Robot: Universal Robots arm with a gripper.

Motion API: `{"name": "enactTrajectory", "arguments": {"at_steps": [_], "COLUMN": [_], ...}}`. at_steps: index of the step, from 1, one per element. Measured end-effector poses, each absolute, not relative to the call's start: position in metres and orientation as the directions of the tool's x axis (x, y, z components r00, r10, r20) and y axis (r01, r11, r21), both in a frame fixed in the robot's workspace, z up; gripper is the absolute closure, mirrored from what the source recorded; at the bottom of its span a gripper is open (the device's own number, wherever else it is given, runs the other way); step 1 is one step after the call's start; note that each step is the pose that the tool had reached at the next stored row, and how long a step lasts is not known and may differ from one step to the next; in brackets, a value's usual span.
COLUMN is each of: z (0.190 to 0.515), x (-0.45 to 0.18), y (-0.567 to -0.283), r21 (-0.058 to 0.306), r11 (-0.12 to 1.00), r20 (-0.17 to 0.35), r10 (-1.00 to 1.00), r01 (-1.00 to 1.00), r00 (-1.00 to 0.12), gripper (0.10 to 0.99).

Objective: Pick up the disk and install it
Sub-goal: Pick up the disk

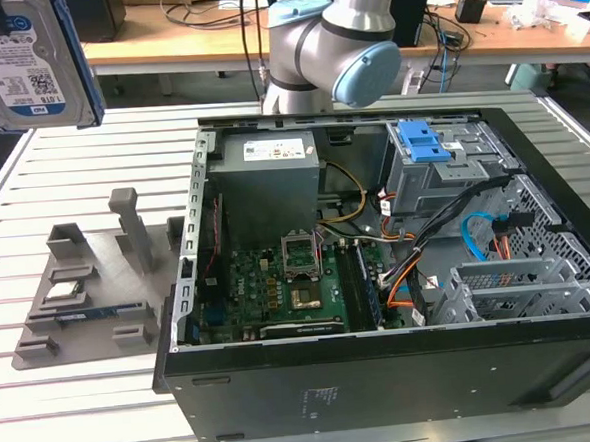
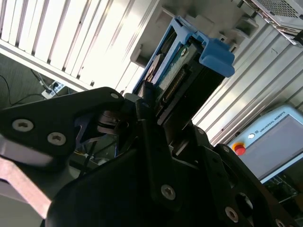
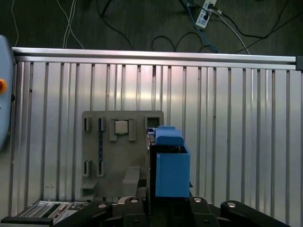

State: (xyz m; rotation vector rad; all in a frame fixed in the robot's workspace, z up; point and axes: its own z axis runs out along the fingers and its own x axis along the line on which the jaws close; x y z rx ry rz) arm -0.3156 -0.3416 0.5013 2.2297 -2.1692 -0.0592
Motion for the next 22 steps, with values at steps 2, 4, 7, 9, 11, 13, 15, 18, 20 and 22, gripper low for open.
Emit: {"name": "enactTrajectory", "arguments": {"at_steps": [2, 4, 7, 9, 11, 13, 15, 18, 20, 22], "z": [0.501, 0.501, 0.501, 0.501, 0.501, 0.501, 0.501, 0.501, 0.501, 0.501], "x": [-0.311, -0.306, -0.296, -0.290, -0.282, -0.274, -0.267, -0.256, -0.244, -0.239], "y": [-0.342, -0.342, -0.342, -0.342, -0.342, -0.342, -0.342, -0.342, -0.342, -0.342], "r21": [0.048, 0.048, 0.048, 0.048, 0.048, 0.048, 0.048, 0.048, 0.048, 0.048], "r11": [-0.028, -0.028, -0.028, -0.028, -0.028, -0.028, -0.028, -0.028, -0.028, -0.028], "r20": [-0.006, -0.006, -0.006, -0.006, -0.006, -0.006, -0.006, -0.006, -0.006, -0.006], "r10": [-1.000, -1.000, -1.000, -1.000, -1.000, -1.000, -1.000, -1.000, -1.000, -1.000], "r01": [-0.998, -0.998, -0.998, -0.998, -0.998, -0.998, -0.998, -0.998, -0.998, -0.998], "r00": [0.027, 0.027, 0.027, 0.027, 0.027, 0.027, 0.027, 0.027, 0.027, 0.027], "gripper": [0.737, 0.737, 0.737, 0.737, 0.737, 0.737, 0.737, 0.737, 0.737, 0.737]}}
